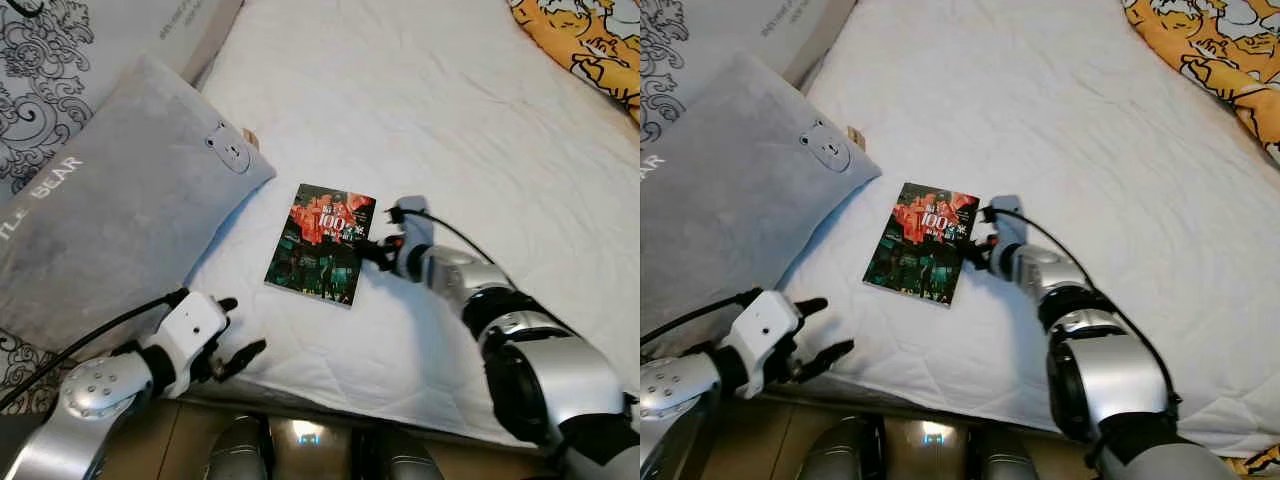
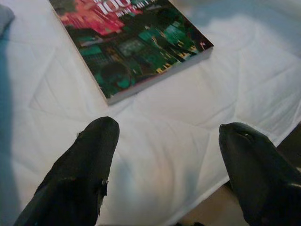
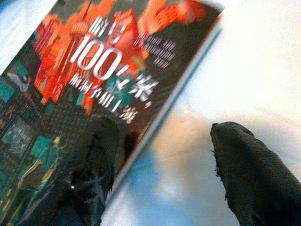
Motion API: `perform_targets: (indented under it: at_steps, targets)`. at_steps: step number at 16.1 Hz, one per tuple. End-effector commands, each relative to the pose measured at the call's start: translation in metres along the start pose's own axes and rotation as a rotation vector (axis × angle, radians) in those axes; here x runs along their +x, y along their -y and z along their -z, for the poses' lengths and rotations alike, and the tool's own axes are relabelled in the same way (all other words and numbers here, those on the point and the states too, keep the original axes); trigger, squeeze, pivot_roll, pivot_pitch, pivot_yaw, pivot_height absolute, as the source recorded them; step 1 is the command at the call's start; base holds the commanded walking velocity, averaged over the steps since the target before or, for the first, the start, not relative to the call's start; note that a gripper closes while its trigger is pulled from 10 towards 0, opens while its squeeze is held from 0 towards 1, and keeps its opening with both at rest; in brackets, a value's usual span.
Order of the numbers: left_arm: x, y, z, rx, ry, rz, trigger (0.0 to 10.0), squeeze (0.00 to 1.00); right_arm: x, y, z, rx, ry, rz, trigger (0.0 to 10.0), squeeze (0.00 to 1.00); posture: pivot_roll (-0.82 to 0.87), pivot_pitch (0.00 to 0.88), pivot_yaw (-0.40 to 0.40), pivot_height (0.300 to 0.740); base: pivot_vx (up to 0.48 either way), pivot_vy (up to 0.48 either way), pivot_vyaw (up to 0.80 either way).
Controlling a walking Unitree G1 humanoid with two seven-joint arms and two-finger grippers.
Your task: Clean up the room
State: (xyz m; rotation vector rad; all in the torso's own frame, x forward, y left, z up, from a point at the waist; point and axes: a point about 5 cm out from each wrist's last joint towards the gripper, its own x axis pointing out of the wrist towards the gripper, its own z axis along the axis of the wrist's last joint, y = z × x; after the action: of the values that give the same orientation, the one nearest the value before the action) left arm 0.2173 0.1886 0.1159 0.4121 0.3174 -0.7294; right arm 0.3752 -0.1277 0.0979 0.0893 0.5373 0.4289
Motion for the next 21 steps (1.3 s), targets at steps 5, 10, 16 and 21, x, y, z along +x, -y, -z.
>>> perform_targets:
  at_steps: [5,10,16,21]
  targets:
    - [0.029,-0.006,0.002,-0.176,0.07,-0.274,10.0,0.0,-0.02,0.03,-0.003,-0.002,0.187,0.055,10.0,1.0,0.07,0.061,-0.018,0.74,0.0,0.0,0.0]
    - [0.039,-0.003,-0.007,-0.193,0.131,-0.427,10.0,0.0,-0.055,0.022,0.021,0.05,0.412,0.265,10.0,1.0,0.05,0.048,-0.022,0.74,0.0,0.0,0.0]
    - [0.035,-0.006,0.001,-0.243,0.105,-0.556,10.0,0.0,-0.088,0.006,0.049,-0.22,0.511,0.441,10.0,1.0,0.03,0.039,0.009,0.74,0.0,-0.153,0.0]
    - [0.033,-0.005,0.004,-0.249,0.09,-0.589,10.0,0.0,-0.098,-0.003,0.068,-0.059,0.465,0.426,10.0,0.92,0.03,0.042,0.0,0.74,0.0,-0.31,0.0]
